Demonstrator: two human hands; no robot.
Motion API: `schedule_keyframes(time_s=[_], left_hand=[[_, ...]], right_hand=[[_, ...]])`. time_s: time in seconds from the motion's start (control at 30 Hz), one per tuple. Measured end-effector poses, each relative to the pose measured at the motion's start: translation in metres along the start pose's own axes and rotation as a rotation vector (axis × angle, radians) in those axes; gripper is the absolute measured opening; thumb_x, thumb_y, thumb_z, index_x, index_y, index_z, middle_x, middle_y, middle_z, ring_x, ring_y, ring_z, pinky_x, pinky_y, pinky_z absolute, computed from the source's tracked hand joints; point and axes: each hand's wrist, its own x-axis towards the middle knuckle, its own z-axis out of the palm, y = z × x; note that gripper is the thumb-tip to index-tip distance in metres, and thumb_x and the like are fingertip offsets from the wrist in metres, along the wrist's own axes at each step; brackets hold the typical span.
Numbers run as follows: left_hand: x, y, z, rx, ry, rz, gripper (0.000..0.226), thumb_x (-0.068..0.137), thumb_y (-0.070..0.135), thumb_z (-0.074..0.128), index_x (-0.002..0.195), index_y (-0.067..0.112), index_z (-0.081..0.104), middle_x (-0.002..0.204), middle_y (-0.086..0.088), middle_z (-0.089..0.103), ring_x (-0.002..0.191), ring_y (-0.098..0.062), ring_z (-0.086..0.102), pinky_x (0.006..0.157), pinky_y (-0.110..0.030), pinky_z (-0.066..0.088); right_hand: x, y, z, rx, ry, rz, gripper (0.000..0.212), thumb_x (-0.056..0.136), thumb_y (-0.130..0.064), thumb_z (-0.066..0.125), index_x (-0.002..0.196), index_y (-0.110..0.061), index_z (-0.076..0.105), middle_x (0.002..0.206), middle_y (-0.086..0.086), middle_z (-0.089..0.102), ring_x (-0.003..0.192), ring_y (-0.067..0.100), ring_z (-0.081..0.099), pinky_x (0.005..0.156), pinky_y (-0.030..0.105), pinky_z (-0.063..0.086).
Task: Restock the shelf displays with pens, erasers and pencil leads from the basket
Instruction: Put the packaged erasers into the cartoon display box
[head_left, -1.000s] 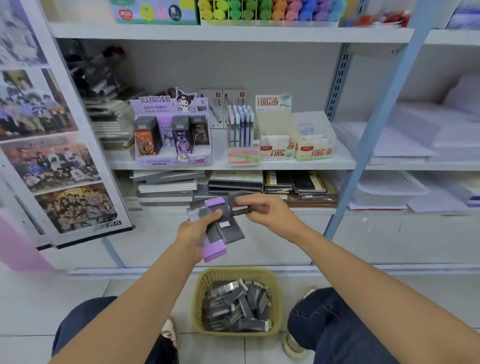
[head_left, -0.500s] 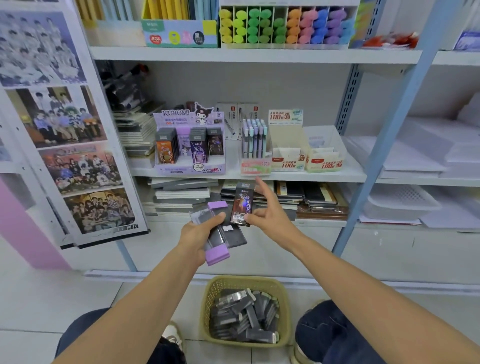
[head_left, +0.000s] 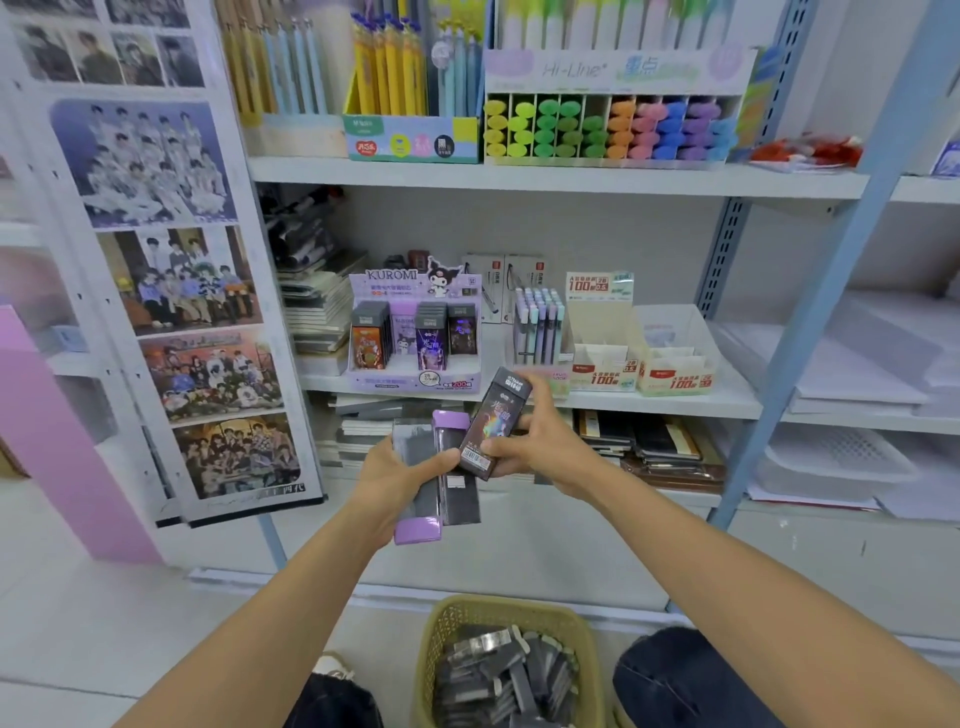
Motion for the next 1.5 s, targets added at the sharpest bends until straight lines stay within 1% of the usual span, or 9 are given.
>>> schedule_keyframes(time_s=[0.13, 0.27, 0.37, 0.5, 0.6, 0.73, 0.93, 1.37, 1.5], left_hand=[[0.006, 0.008, -0.005, 0.118, -0.010, 0.086, 0.031, 0.071, 0.016, 0.085, 0.088, 0.023, 0.061, 0.070, 0.015, 0.071, 0.063, 0.004, 0.066, 0.051, -0.012, 0.047], [0.024, 0.017, -0.009, 0.047, 0.034, 0.052, 0.029, 0.073, 0.016, 0.084, 0.095, 0.018, 0.065, 0.080, 0.001, 0.075, 0.076, -0.016, 0.072, 0.064, -0.030, 0.058], [0.046, 0.025, -0.015, 0.032, 0.083, 0.056, 0.029, 0.073, 0.018, 0.084, 0.092, 0.021, 0.063, 0.082, -0.001, 0.074, 0.075, -0.019, 0.072, 0.063, -0.035, 0.060], [0.078, 0.034, -0.024, -0.017, 0.131, 0.033, 0.037, 0.072, 0.018, 0.084, 0.103, 0.014, 0.064, 0.095, -0.009, 0.073, 0.086, -0.028, 0.071, 0.078, -0.045, 0.059], [0.101, 0.039, -0.033, -0.056, 0.141, 0.043, 0.034, 0.074, 0.015, 0.083, 0.103, 0.016, 0.064, 0.092, -0.006, 0.074, 0.078, -0.022, 0.072, 0.064, -0.034, 0.059], [0.126, 0.043, -0.041, -0.058, 0.141, 0.046, 0.029, 0.076, 0.015, 0.081, 0.101, 0.015, 0.066, 0.086, -0.004, 0.074, 0.071, -0.018, 0.072, 0.054, -0.028, 0.057], [0.144, 0.040, -0.050, -0.074, 0.133, 0.056, 0.040, 0.076, 0.015, 0.081, 0.113, 0.012, 0.064, 0.100, -0.010, 0.074, 0.090, -0.028, 0.071, 0.081, -0.048, 0.059], [0.153, 0.041, -0.051, -0.047, 0.139, 0.045, 0.030, 0.076, 0.021, 0.081, 0.098, 0.025, 0.062, 0.090, 0.000, 0.072, 0.076, -0.014, 0.070, 0.054, -0.026, 0.057], [0.150, 0.044, -0.050, -0.053, 0.140, 0.036, 0.032, 0.076, 0.019, 0.080, 0.103, 0.020, 0.062, 0.092, -0.001, 0.072, 0.073, -0.013, 0.070, 0.051, -0.025, 0.056]], right_hand=[[0.017, -0.007, 0.001, -0.079, 0.137, -0.028, 0.035, 0.090, -0.014, 0.065, 0.120, -0.020, 0.047, 0.114, 0.009, 0.063, 0.096, 0.018, 0.067, 0.069, 0.030, 0.057], [0.038, -0.019, -0.002, -0.255, 0.204, -0.132, 0.003, 0.093, -0.021, 0.062, 0.093, -0.022, 0.065, 0.094, -0.001, 0.067, 0.091, 0.016, 0.062, 0.080, 0.028, 0.049], [0.057, -0.030, -0.006, -0.348, 0.246, -0.161, 0.005, 0.092, -0.024, 0.063, 0.093, -0.020, 0.066, 0.092, -0.002, 0.067, 0.090, 0.015, 0.063, 0.082, 0.027, 0.051], [0.092, -0.057, -0.019, -0.309, 0.380, -0.245, 0.014, 0.090, -0.015, 0.064, 0.103, -0.009, 0.065, 0.090, 0.002, 0.067, 0.082, 0.018, 0.066, 0.065, 0.021, 0.057], [0.124, -0.077, -0.025, -0.352, 0.404, -0.281, 0.031, 0.089, -0.008, 0.065, 0.120, -0.010, 0.063, 0.089, -0.002, 0.065, 0.084, 0.019, 0.066, 0.072, 0.032, 0.060], [0.165, -0.089, -0.023, -0.727, 0.411, -0.394, 0.027, 0.089, -0.009, 0.065, 0.116, -0.011, 0.068, 0.104, 0.004, 0.071, 0.091, 0.015, 0.062, 0.087, 0.030, 0.052], [0.198, -0.070, -0.010, -1.074, 0.320, -0.436, 0.026, 0.093, -0.010, 0.060, 0.118, -0.011, 0.066, 0.114, 0.007, 0.069, 0.102, 0.021, 0.063, 0.098, 0.032, 0.047], [0.231, -0.068, -0.014, -1.218, 0.198, -0.327, 0.025, 0.095, -0.012, 0.058, 0.118, -0.009, 0.067, 0.110, 0.012, 0.070, 0.101, 0.028, 0.063, 0.096, 0.037, 0.047], [0.237, -0.072, -0.012, -1.261, 0.169, -0.274, 0.028, 0.095, -0.011, 0.057, 0.122, -0.009, 0.065, 0.115, 0.013, 0.068, 0.103, 0.029, 0.063, 0.097, 0.037, 0.047]])
